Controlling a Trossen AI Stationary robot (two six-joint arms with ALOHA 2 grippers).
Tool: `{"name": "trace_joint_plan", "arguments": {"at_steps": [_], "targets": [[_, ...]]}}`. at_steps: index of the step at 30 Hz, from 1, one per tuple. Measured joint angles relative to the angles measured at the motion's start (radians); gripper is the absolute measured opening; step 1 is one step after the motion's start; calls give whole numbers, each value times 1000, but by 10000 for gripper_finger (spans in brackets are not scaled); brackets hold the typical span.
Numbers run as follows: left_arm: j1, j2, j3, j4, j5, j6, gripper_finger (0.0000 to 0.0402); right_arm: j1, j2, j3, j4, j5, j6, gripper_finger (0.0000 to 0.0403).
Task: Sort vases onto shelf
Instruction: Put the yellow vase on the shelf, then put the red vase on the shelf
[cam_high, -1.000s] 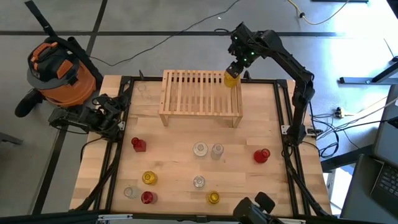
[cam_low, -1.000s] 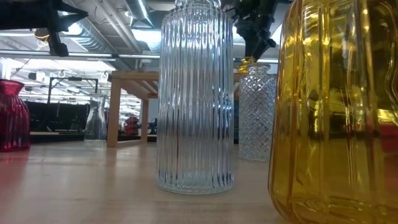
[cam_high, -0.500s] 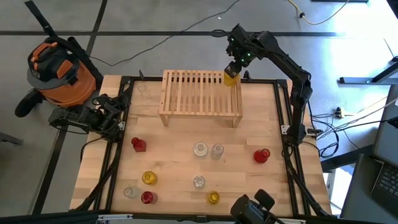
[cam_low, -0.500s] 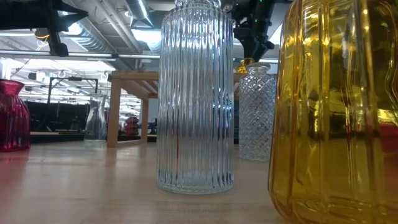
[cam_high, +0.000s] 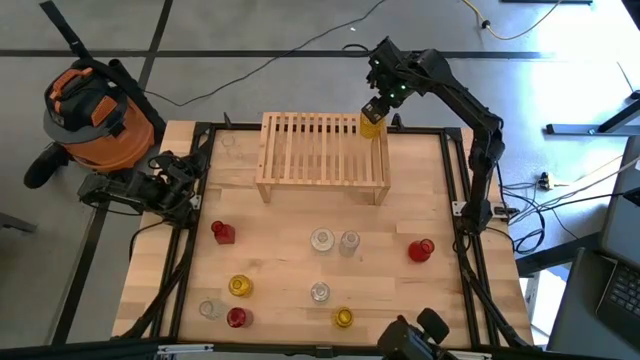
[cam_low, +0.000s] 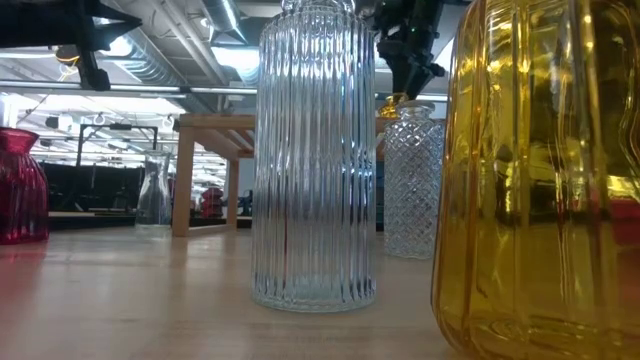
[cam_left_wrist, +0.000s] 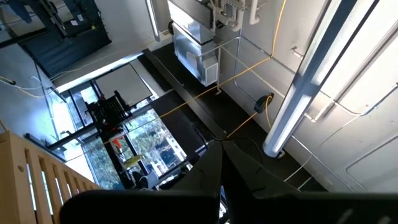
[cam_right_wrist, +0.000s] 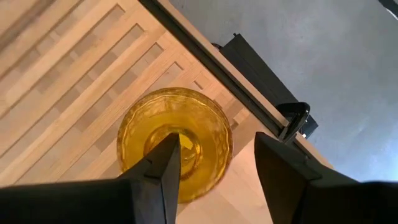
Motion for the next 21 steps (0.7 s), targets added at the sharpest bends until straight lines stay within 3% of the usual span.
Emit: {"name": "trace_joint_plan", "arguments": {"at_steps": [7,10,17,21], "targets": [[0,0,0,0,5,0,0,0,-51,0,-2,-16,17,163],[0,0,0,0,14,-1,0,0,-95,0,-33,-122,58,163],[0,0,0,-7,29,-2,0,71,-260,-50,-90,-532,89,163],[0,0,0,-24,30,0,0,216,-408,-167,-88,-516,76,163]]}}
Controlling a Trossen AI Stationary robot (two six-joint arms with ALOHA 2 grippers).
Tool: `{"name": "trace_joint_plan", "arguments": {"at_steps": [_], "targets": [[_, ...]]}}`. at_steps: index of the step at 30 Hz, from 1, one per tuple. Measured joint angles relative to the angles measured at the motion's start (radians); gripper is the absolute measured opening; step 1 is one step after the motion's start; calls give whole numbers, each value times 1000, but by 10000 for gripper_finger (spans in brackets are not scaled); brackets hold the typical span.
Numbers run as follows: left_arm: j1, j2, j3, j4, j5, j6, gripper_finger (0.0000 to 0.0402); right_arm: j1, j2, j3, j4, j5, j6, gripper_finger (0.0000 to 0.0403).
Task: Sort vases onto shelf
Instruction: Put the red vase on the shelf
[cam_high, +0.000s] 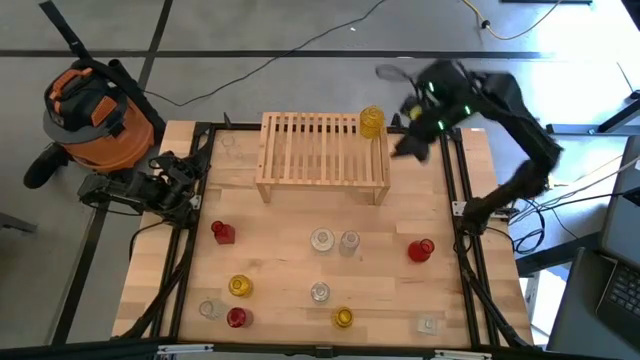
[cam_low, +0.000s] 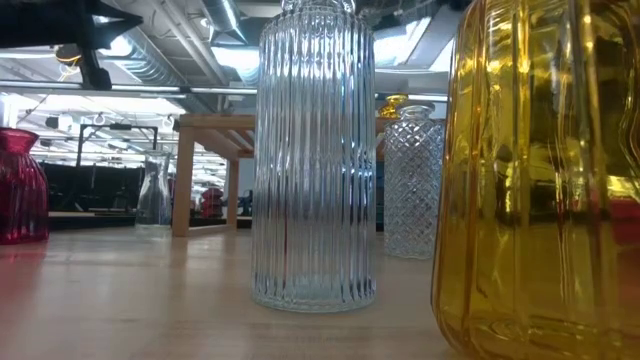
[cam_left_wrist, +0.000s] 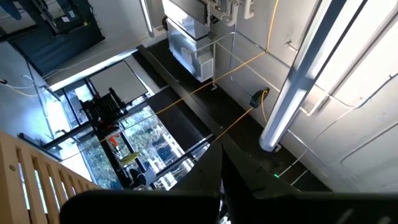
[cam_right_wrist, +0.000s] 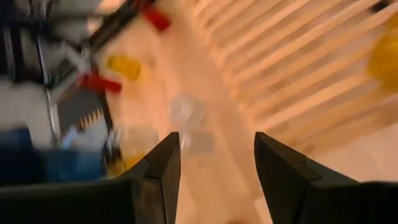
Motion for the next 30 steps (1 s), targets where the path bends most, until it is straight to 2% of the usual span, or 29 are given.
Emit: {"name": "trace_joint_plan", "arguments": {"at_steps": [5,11,16,22,27,30], "targets": [[0,0,0,-50,-2,-7,0,242,-207,-262,5,153,78,163],[0,0,0,-71,-4,-2,0,552,-426,-647,147,313,381,163],[0,0,0,-72,-8,-3,0,751,-530,-916,235,430,625,163],[0,0,0,-72,-7,-12,0,845,-522,-1115,260,425,816,163],[0,0,0,-72,-7,-33,0,845,-508,-1209,353,364,847,163],[0,0,0,-72,-7,-34,0,845,-507,-1257,390,362,847,163]]}}
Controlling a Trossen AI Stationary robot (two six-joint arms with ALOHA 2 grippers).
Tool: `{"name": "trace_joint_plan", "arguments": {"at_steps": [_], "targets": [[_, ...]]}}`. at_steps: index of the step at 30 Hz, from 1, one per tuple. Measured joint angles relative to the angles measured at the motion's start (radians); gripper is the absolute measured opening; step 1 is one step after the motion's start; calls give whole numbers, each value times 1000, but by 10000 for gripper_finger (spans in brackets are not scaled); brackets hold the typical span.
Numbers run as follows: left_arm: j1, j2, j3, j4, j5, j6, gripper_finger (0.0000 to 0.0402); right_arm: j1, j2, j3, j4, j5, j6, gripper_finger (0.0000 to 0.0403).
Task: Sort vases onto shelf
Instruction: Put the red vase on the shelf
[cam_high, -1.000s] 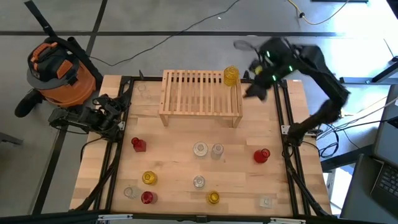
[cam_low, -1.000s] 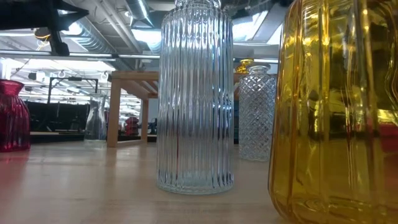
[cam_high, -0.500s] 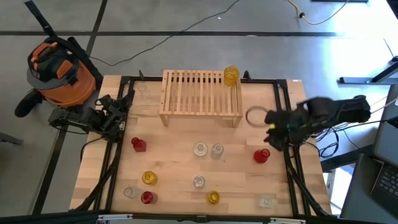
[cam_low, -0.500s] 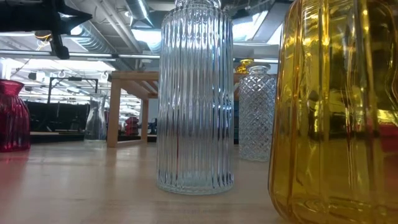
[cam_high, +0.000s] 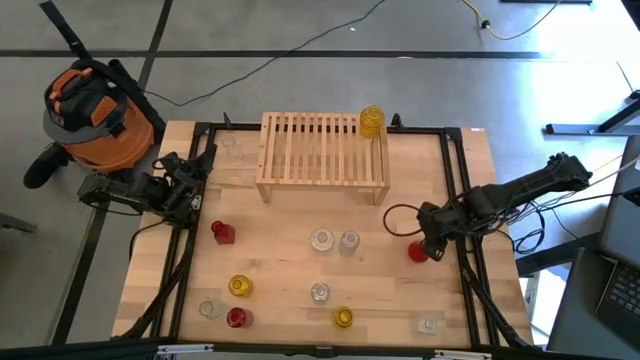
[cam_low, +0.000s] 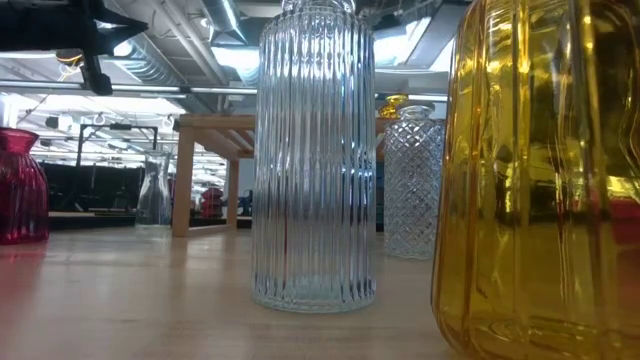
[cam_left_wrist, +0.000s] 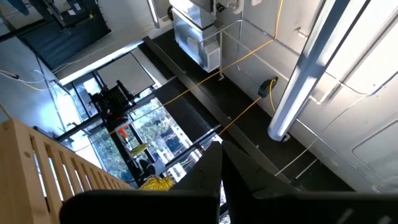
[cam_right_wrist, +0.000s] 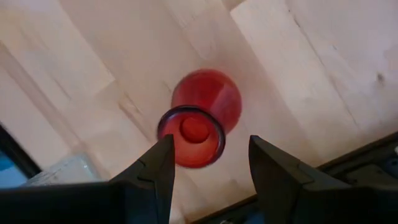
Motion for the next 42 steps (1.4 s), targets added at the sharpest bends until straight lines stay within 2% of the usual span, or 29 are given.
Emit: {"name": "trace_joint_plan", "arguments": {"at_steps": [4,7,10,13,15,20,23,29,34,37,42], "targets": [[0,0,0,2,0,-10,0,-1,0,-57,45,3,-1,160],[0,0,0,2,0,-20,0,-1,0,-95,70,-25,-1,140],[0,0,0,2,0,-21,0,-1,1,-114,91,-66,-3,95],[0,0,0,2,1,-21,0,-1,0,-113,134,-107,-17,26],[0,0,0,2,1,-21,0,-1,-1,-86,156,-116,-36,10],[0,0,0,2,-6,-19,0,-30,-2,42,218,-116,-111,4],[0,0,0,-2,-22,-18,0,-82,-1,142,218,-79,-165,4],[0,0,0,-13,-40,-17,0,-192,47,275,32,-58,-266,1],[0,0,0,-13,-31,-17,0,-192,56,278,17,-79,-394,7],[0,0,0,-17,-28,-17,0,-137,57,248,61,-112,-483,14],[0,0,0,-18,-11,-17,0,-28,60,155,349,-221,-625,51]]}}
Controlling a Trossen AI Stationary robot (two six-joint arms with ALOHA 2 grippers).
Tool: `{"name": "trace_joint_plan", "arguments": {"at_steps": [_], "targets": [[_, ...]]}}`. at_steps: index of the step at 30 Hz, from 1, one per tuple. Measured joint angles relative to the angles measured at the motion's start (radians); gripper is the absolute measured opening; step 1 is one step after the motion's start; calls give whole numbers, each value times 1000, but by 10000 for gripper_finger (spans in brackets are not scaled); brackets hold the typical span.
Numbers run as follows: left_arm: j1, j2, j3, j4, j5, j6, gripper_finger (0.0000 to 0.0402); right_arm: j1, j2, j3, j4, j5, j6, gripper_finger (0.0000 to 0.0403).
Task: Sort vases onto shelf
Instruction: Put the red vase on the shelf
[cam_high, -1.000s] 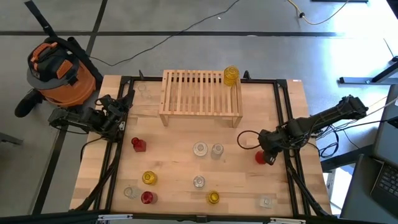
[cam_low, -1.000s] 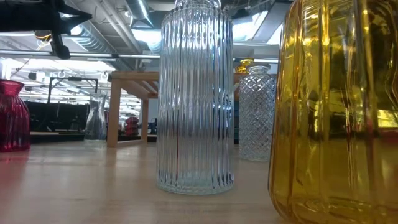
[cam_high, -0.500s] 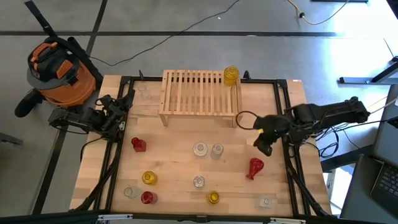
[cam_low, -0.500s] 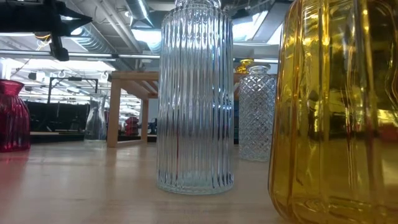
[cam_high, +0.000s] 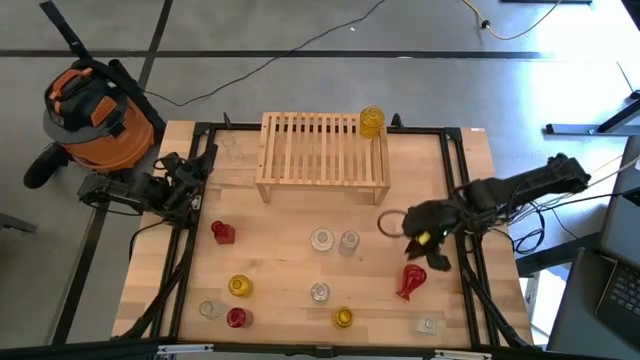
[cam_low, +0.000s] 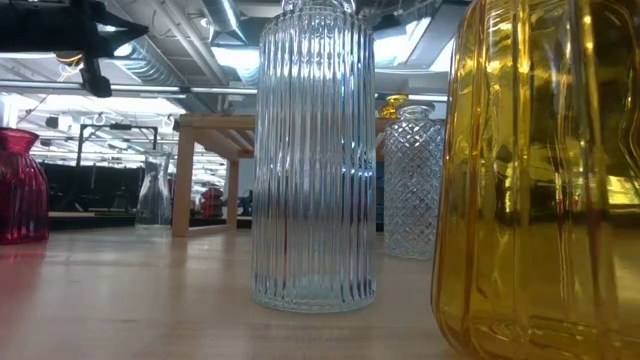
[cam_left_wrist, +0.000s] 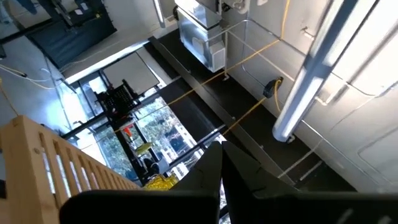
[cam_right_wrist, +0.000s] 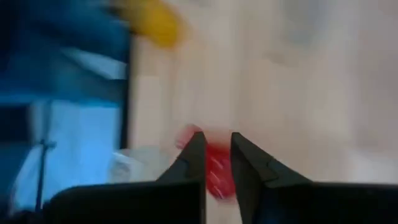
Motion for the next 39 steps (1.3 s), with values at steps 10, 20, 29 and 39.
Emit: {"name": "trace_joint_plan", "arguments": {"at_steps": [10,20,29,39], "targets": [[0,0,0,-6,67,-1,0,212,137,-91,155,111,-280,241],[0,0,0,-7,70,-1,0,315,269,-204,167,152,-375,294],[0,0,0,-7,63,-1,0,315,339,-234,348,161,-484,237],[0,0,0,-7,63,-1,0,315,444,-234,363,154,-585,189]]}}
